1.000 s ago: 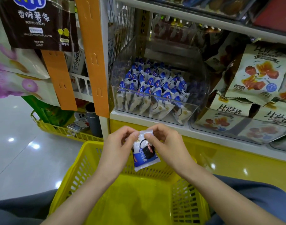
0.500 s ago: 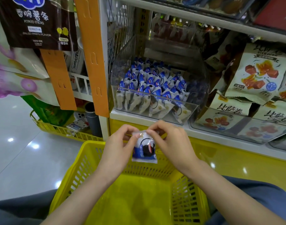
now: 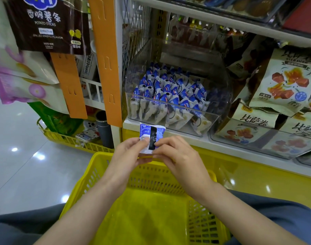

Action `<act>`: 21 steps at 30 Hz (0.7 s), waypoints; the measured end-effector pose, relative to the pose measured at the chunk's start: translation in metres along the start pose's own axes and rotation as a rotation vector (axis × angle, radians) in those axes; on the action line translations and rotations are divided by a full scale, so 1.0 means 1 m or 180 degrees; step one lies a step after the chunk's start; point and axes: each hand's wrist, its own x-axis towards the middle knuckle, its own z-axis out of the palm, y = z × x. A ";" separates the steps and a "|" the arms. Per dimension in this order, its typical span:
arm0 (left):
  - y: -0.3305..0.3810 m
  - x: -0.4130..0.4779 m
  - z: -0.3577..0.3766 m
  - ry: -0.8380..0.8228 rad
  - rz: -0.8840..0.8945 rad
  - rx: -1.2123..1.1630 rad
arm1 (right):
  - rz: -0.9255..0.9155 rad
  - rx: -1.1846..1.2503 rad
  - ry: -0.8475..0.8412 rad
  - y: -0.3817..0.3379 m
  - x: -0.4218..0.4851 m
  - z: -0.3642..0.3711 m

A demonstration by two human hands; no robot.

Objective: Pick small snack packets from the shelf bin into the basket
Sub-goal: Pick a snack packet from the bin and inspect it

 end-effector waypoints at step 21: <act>-0.012 -0.001 -0.001 0.0322 0.1861 0.2123 | 0.3161 0.3436 -0.0253 -0.003 0.012 -0.004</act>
